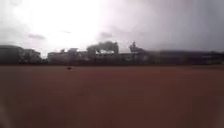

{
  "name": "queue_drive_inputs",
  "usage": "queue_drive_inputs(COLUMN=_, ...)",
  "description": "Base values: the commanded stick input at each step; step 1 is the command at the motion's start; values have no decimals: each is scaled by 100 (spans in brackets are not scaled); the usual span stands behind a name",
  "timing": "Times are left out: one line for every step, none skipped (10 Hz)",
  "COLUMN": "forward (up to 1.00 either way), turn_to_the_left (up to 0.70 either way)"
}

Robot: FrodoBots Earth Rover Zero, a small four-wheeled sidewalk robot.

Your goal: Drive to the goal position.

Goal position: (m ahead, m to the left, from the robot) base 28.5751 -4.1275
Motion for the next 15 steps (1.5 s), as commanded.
queue_drive_inputs(forward=50, turn_to_the_left=0)
queue_drive_inputs(forward=50, turn_to_the_left=0)
queue_drive_inputs(forward=50, turn_to_the_left=0)
queue_drive_inputs(forward=50, turn_to_the_left=0)
queue_drive_inputs(forward=50, turn_to_the_left=0)
queue_drive_inputs(forward=50, turn_to_the_left=0)
queue_drive_inputs(forward=50, turn_to_the_left=0)
queue_drive_inputs(forward=50, turn_to_the_left=0)
queue_drive_inputs(forward=50, turn_to_the_left=0)
queue_drive_inputs(forward=50, turn_to_the_left=0)
queue_drive_inputs(forward=50, turn_to_the_left=0)
queue_drive_inputs(forward=50, turn_to_the_left=0)
queue_drive_inputs(forward=50, turn_to_the_left=0)
queue_drive_inputs(forward=50, turn_to_the_left=0)
queue_drive_inputs(forward=50, turn_to_the_left=0)
